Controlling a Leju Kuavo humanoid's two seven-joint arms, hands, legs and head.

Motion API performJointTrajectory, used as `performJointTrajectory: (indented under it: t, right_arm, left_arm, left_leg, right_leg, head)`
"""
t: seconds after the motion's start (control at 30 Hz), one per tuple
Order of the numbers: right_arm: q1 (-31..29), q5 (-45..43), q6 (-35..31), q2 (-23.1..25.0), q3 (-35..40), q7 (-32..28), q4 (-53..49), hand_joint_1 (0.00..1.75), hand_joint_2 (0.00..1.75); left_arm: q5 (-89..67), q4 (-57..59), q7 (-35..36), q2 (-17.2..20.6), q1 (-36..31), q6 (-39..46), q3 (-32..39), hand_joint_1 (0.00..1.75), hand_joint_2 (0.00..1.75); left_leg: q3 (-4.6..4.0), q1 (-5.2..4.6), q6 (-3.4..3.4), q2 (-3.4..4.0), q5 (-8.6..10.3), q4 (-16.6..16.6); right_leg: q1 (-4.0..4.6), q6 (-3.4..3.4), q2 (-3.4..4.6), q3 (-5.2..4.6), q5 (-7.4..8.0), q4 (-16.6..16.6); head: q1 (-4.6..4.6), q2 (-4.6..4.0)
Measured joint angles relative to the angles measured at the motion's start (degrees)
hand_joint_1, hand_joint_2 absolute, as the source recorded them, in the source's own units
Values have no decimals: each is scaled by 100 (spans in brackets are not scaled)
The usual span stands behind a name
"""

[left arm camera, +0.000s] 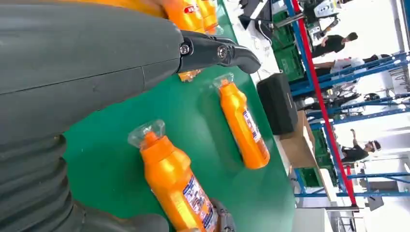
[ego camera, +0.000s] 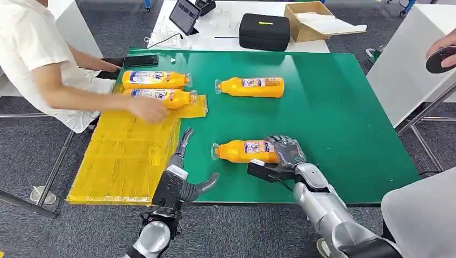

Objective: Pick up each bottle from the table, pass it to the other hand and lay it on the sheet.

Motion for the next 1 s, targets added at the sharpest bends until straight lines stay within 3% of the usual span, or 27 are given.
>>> performJointTrajectory:
  t: [0.27, 0.5, 0.73, 0.87, 1.0]
  right_arm:
    - [-179, -114, 471, -70, 114, 101, 144, 175, 175]
    - [-114, -1168, 715, -103, -116, -750, 134, 175, 175]
    - [-17, -1421, 678, -81, -310, -975, 59, 175, 175]
    - [441, -2145, 260, 39, -529, -1268, -442, 175, 175]
    - [1252, -2788, -43, 168, -616, -1169, -1672, 175, 175]
  left_arm:
    - [0, 17, 0, 0, -3, -2, -22, 0, 175]
    - [129, 17, -55, 0, 16, 28, -17, 0, 175]
    - [284, 17, -118, -2, 45, 88, -7, 0, 175]
    - [1171, -24, -420, -48, 288, 203, 190, 0, 175]
    - [2405, -122, -488, -29, 706, 83, 411, 0, 175]
  left_leg:
    - [46, 0, 7, -7, -10, 0]
    - [73, 0, 4, -8, -28, -1]
    - [81, 3, 3, 9, -31, -1]
    - [70, 4, 2, 9, -31, -2]
    - [35, 4, 2, 2, -31, -2]
  right_leg:
    - [1, 7, -1, 7, -11, -7]
    - [1, 17, 2, 75, -13, -9]
    - [5, 14, 17, 77, -15, -9]
    - [6, 14, 17, 72, -15, -8]
    - [5, 14, 14, 44, -20, -6]
  head:
    - [0, 0]
    - [0, 0]
    - [-2, 0]
    - [0, 0]
    - [-2, 0]
